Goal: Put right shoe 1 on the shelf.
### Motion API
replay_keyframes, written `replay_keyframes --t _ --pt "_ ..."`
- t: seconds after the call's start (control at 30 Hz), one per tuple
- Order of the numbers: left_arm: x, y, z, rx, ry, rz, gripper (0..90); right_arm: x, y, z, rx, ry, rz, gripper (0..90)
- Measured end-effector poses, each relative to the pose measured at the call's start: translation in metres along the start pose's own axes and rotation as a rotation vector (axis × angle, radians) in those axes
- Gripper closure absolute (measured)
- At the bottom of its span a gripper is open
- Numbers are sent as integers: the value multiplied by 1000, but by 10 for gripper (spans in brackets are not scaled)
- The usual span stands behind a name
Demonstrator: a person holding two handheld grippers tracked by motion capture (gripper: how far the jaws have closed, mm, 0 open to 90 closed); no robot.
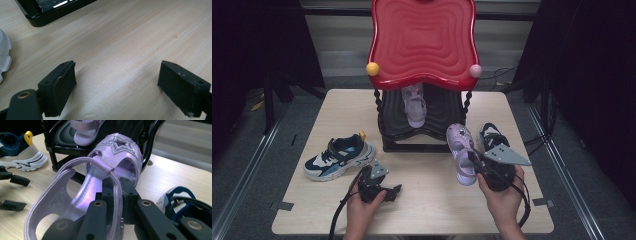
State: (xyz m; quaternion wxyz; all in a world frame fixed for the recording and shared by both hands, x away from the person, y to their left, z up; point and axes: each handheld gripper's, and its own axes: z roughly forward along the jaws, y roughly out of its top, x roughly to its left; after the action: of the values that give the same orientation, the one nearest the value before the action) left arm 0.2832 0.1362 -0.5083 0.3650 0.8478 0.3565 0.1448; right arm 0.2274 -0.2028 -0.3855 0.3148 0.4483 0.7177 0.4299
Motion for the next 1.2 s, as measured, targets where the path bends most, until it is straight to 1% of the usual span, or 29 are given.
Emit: replay_keyframes --t 0.17,0.23,0.33,0.4,0.57,0.67,0.83,1.07,1.2 --pt "0 0 0 -2 0 -3 143 5 8 7 -25 3 6 832" --pt "0 0 0 0 0 0 143 7 11 10 -31 -5 7 832" --pt "0 0 0 0 0 0 142 9 16 14 -47 -12 1 832" --pt "0 0 0 0 -1 -2 142 11 20 17 -62 -24 -14 833" --pt "0 0 0 0 -1 -2 143 13 26 22 -89 -48 -32 833" --pt "0 0 0 0 -1 -2 143 13 30 26 -95 -62 -27 833" --pt "0 0 0 1 -4 -1 143 13 36 30 -121 -69 -14 833" --pt "0 0 0 3 -3 0 143 17 46 38 -143 -86 -20 833" --pt "0 0 0 3 -2 0 143 21 51 46 -150 -108 -27 833"
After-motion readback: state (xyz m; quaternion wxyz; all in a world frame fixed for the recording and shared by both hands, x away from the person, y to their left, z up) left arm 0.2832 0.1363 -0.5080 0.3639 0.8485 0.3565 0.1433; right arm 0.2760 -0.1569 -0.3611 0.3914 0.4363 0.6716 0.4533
